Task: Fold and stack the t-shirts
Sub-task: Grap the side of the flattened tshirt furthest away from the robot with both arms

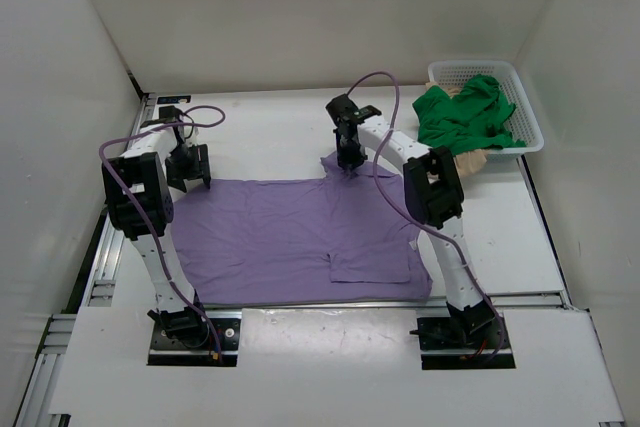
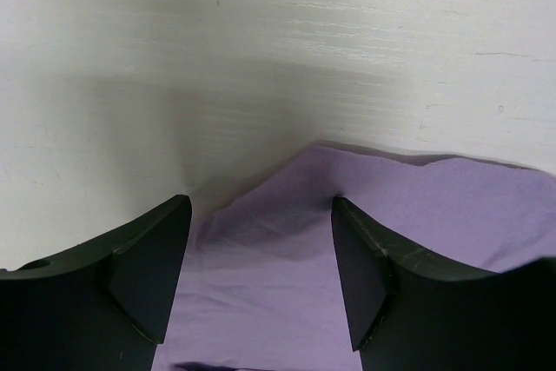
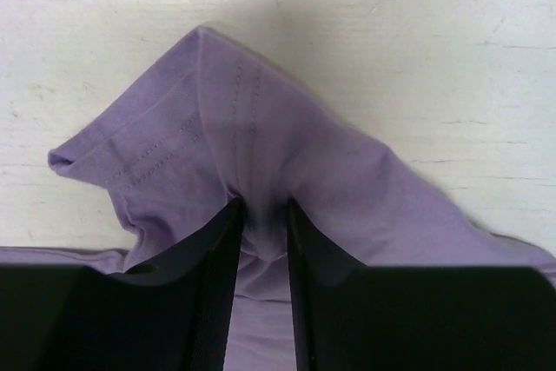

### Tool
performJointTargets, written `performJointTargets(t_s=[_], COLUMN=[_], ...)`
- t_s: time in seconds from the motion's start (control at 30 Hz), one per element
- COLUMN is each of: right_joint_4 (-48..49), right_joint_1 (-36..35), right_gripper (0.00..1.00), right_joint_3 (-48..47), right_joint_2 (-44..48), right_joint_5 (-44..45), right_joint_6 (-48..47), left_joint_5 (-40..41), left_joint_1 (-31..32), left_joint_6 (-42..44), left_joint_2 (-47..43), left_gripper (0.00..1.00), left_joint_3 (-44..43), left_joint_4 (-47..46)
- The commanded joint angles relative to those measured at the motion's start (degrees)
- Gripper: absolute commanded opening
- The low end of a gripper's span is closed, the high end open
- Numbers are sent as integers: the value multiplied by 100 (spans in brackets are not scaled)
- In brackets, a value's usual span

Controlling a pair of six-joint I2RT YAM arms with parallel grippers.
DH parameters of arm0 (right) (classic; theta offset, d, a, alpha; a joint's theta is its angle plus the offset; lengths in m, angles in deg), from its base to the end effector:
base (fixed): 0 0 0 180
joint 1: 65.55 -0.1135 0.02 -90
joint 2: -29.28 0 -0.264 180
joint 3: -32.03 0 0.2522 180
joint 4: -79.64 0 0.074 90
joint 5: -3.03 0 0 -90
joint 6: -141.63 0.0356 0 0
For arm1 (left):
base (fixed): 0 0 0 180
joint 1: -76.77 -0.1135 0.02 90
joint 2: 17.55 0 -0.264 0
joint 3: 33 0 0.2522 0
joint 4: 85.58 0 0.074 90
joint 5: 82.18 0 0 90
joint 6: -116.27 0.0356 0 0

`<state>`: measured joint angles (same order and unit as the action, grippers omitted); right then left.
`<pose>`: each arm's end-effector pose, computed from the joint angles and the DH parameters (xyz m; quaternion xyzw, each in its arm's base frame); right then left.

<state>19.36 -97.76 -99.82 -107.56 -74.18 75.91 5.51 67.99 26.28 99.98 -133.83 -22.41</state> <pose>0.4351 0.2648 0.1734 -0.0433 0.9701 0.0049 0.2390 0.3984 0.0601 0.1673 -0.0744 0.9931 -0.0133 0.0895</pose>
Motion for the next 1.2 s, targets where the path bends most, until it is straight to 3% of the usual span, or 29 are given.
performJointTargets(t_s=[0.0, 0.2, 0.4, 0.77, 1.17], right_joint_4=[-32, 152, 512, 460, 460], right_joint_1=[-101, -470, -524, -524, -524], right_gripper=[32, 32, 32, 28, 29], right_joint_3=[127, 180, 259, -4, -110], right_joint_2=[456, 579, 693, 263, 96], right_joint_5=[109, 644, 496, 698, 302], right_joint_6=[-265, -625, -625, -502, -503], left_joint_5=[55, 55, 55, 55, 55], left_joint_1=[16, 16, 16, -37, -37], left_joint_6=[-1, -1, -1, -1, -1], left_joint_2=[-398, -398, -451, -451, -451], left_gripper=[76, 78, 78, 78, 78], left_joint_3=[-170, -56, -3, 49, 102], left_joint_4=[-54, -54, -54, -54, -54])
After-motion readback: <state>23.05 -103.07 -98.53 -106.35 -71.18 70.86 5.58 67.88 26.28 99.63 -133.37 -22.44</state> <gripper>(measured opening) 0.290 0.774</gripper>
